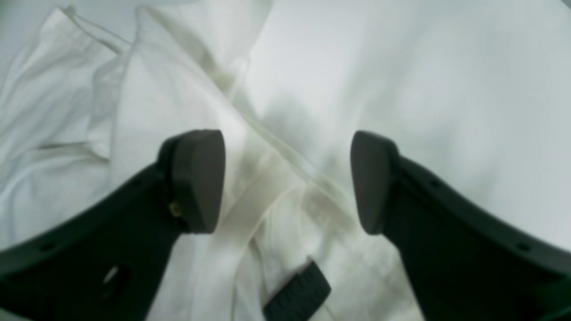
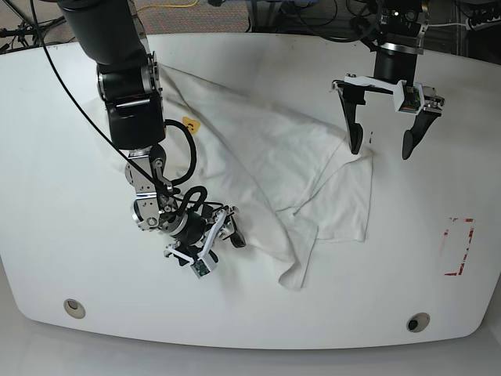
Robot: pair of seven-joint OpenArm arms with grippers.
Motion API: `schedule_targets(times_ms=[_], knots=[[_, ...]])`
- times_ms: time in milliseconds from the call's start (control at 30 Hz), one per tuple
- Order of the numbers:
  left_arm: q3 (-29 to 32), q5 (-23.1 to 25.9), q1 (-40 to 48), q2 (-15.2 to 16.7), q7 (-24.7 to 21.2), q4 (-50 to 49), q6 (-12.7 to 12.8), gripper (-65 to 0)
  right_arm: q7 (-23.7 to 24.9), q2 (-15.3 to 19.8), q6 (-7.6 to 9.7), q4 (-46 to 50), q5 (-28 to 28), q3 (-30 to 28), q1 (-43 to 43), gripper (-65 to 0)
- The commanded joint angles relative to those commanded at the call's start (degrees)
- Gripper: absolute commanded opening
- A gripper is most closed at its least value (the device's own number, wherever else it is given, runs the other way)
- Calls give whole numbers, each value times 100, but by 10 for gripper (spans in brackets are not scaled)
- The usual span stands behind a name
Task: Fold the T-shirt properly
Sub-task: 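Hold the shirt fold with the right gripper and shift it sideways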
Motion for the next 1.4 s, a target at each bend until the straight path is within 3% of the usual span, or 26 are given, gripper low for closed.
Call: schedule_targets(times_ms=[200, 233, 300, 1400], knots=[[6, 0, 5, 0, -8, -13, -4, -152, 9, -21, 1, 25, 14, -52, -35, -200], [-74, 54, -12, -65, 304, -804, -23, -160, -196, -16, -72, -123, -109, -50, -386, -205], [-83, 46, -12, -92, 339, -892, -23, -160, -240, -16, -80, -105, -109, -50, -421, -205], [-74, 37, -56, -197, 427, -892, -23, -160, -293, -34, -80, -219, -92, -41, -139, -205]])
